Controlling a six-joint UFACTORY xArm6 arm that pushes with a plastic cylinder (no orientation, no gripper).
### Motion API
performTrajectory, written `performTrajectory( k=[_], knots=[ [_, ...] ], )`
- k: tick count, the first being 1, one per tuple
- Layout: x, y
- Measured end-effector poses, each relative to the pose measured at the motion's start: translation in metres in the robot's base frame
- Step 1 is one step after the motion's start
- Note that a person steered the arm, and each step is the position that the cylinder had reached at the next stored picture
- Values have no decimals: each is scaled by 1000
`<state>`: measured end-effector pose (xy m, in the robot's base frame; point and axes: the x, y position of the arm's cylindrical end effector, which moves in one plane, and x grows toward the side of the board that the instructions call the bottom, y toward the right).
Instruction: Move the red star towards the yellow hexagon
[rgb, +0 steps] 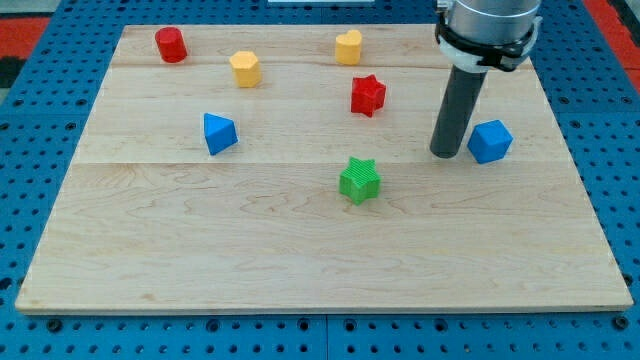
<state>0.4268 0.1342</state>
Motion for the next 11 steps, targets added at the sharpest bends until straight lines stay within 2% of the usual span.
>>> performTrajectory(
  k=[4, 7, 9, 10, 11],
  knots=[
    [-72, -26],
    [-89, -48],
    [-97, -146],
    [-99, -126],
    [-121, -114]
  ],
)
